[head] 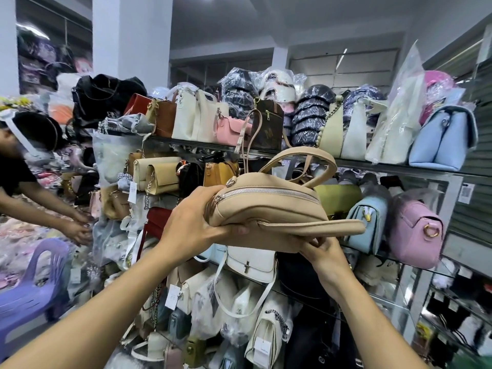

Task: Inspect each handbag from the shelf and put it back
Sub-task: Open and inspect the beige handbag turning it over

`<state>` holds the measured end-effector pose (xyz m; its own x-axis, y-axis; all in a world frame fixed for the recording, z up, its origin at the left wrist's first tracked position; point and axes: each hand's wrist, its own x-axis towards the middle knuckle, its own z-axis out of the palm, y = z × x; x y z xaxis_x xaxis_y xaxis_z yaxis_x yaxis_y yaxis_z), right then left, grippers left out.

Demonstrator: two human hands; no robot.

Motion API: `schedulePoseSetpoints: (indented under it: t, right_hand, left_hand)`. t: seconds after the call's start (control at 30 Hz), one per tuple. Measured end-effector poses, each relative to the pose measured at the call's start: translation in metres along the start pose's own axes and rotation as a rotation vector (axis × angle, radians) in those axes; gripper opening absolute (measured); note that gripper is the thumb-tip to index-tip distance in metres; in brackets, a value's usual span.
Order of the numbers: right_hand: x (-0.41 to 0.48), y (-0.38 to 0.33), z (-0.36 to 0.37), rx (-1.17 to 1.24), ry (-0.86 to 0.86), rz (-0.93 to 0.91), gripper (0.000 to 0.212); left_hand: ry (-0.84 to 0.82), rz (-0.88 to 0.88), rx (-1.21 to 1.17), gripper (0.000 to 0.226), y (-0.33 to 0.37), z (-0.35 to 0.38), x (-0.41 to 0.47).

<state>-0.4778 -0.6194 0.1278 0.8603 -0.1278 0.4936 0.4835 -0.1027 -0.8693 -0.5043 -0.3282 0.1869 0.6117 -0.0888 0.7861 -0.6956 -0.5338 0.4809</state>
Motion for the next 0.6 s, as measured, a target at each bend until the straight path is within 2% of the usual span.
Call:
schedulePoseSetpoints:
  t: [0.07, 0.17, 0.33, 0.43, 0.5, 0.53, 0.6]
  right_hand:
    - [-0.002, -0.004, 0.001, 0.026, -0.001, -0.001, 0.043]
    - [-0.006, -0.012, 0.002, 0.034, -0.024, 0.012, 0.059]
    - [-0.022, -0.034, -0.003, -0.019, -0.034, 0.010, 0.055]
    - [-0.032, -0.043, -0.012, -0.134, 0.009, -0.020, 0.058]
    - [-0.037, -0.045, -0.020, -0.237, 0.048, -0.041, 0.060]
    - [-0.039, -0.044, -0.025, -0.290, 0.074, -0.041, 0.066]
    - [-0.045, -0.037, -0.036, -0.383, 0.097, -0.014, 0.088]
  left_hand:
    - [0.002, -0.013, -0.003, 0.085, -0.002, 0.001, 0.000]
    - [-0.014, -0.049, -0.025, 0.081, -0.006, 0.004, 0.001]
    - [-0.086, -0.235, -0.092, 0.074, -0.020, 0.014, 0.002]
    - [-0.186, -0.329, -0.208, 0.081, -0.030, 0.030, 0.001]
    - [-0.262, -0.359, -0.294, 0.073, -0.032, 0.045, -0.003]
    - [-0.310, -0.375, -0.330, 0.072, -0.031, 0.052, -0.006]
    - [-0.396, -0.374, -0.393, 0.087, -0.041, 0.069, -0.010]
